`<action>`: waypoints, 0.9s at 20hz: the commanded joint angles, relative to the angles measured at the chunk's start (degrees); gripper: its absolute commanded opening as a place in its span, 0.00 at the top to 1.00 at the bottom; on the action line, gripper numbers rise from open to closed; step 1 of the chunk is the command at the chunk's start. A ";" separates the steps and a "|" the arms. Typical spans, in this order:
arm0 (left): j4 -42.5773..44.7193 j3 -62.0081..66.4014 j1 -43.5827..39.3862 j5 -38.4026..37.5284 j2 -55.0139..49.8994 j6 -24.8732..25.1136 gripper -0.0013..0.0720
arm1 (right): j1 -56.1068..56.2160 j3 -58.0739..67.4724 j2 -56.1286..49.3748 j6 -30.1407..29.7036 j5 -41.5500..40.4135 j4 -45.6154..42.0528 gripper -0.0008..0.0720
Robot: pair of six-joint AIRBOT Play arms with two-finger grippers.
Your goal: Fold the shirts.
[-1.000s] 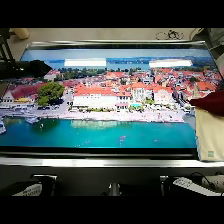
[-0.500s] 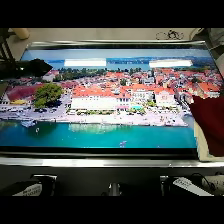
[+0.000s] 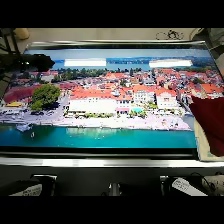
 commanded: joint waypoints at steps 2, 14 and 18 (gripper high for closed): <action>26.10 5.31 -5.25 -11.63 -6.23 -13.86 0.90 | 29.66 3.96 -3.37 1.42 -3.26 -10.10 0.06; 22.82 -5.03 -6.25 -16.96 -7.74 -16.72 0.00 | 43.91 3.98 -15.54 2.03 12.13 -4.81 0.06; 22.80 -5.03 -6.32 -16.96 -7.76 -16.72 0.00 | 43.91 3.98 -15.54 2.01 12.17 -4.81 0.06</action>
